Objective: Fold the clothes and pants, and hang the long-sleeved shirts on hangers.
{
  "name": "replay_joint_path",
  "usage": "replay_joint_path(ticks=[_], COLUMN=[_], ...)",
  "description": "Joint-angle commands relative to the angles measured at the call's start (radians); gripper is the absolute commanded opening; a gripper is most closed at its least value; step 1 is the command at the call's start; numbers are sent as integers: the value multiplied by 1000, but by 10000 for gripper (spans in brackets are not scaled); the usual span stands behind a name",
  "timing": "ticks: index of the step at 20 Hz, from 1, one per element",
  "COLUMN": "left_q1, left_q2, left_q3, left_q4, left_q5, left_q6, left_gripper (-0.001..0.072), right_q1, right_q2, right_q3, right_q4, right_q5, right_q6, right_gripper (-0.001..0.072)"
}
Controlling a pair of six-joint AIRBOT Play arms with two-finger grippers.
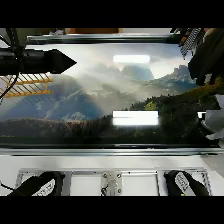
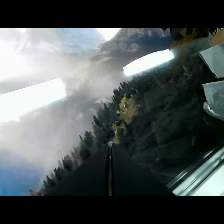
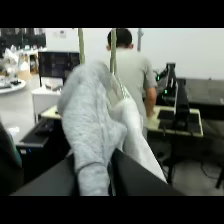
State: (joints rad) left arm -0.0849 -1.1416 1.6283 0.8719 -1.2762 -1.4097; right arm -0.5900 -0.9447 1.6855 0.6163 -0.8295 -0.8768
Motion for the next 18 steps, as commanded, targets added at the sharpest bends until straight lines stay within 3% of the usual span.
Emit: replay_joint_path(ticks=[1,6,11,14,18], left_q1=[28,28,28,28,28], left_q2=[0,0,0,0,0], left_q3=[0,0,0,0,0], left_q4=[-2,0,0,0,1], left_q5=[-11,-46,-61,-64,-86], left_q6=[1,16,16,16,18], left_gripper=[13,13,13,13,13], right_q1=[88,196,455,634,782], right_q2=[29,73,176,187,81], right_q3=[1,1,1,1,1], right_q4=[40,40,97,325,806], right_q5=[-6,-128,-123,-124,-141], right_q6=[-74,-74,-84,-260,-567], right_gripper=[583,608,607,608,608])
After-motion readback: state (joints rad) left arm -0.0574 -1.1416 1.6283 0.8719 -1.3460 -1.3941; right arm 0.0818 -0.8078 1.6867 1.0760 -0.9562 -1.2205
